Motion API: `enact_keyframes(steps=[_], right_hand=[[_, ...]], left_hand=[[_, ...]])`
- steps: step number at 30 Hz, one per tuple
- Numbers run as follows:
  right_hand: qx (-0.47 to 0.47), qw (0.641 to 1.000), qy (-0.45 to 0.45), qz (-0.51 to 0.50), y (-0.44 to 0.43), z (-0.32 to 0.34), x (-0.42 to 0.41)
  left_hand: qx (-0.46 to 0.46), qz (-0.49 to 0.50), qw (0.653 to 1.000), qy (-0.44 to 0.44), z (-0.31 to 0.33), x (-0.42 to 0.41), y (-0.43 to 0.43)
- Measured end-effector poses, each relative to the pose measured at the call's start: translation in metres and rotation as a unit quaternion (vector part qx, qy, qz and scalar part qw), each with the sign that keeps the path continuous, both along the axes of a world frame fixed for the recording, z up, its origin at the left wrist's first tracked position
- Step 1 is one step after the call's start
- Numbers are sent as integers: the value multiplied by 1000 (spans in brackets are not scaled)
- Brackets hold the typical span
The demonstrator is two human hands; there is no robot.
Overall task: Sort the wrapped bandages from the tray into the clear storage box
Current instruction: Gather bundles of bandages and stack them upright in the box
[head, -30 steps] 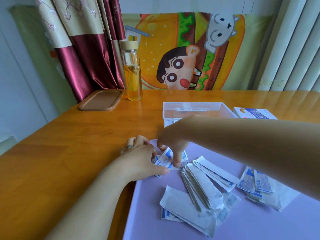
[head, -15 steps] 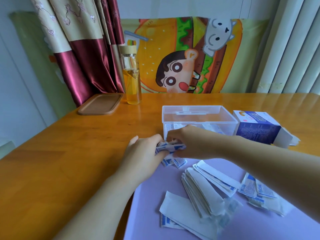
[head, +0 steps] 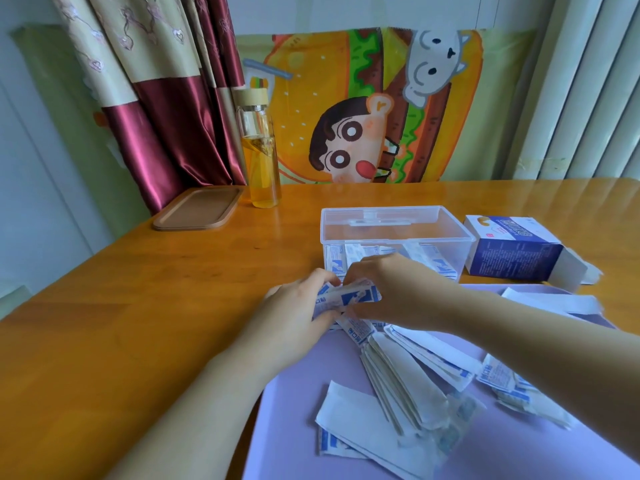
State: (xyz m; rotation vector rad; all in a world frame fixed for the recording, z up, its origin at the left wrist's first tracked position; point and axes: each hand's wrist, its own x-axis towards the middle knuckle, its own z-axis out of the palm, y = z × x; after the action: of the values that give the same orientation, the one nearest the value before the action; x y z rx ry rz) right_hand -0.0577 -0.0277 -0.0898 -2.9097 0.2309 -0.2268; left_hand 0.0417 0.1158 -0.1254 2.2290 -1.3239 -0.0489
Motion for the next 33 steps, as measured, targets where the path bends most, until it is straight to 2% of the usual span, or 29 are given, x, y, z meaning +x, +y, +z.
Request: enact_keyframes(steps=[7,13,21,26,33], right_hand=[[9,999,41,-18,7,-1,-2],[-100,995,15,-24,11,5,3],[-30,998,60,-18,6,2,0],[-42,994,97,-24,6,0,-1],[-19,999,38,-30,1,6,-1]], left_hand=[[-33,-1,999,4,0,3,1],[-51,5,999,16,1,6,2],[-22,-29,999,37,-2,5,4],[-6,-36,999,23,-5,5,3],[-10,-32,999,8,-5,6,3]])
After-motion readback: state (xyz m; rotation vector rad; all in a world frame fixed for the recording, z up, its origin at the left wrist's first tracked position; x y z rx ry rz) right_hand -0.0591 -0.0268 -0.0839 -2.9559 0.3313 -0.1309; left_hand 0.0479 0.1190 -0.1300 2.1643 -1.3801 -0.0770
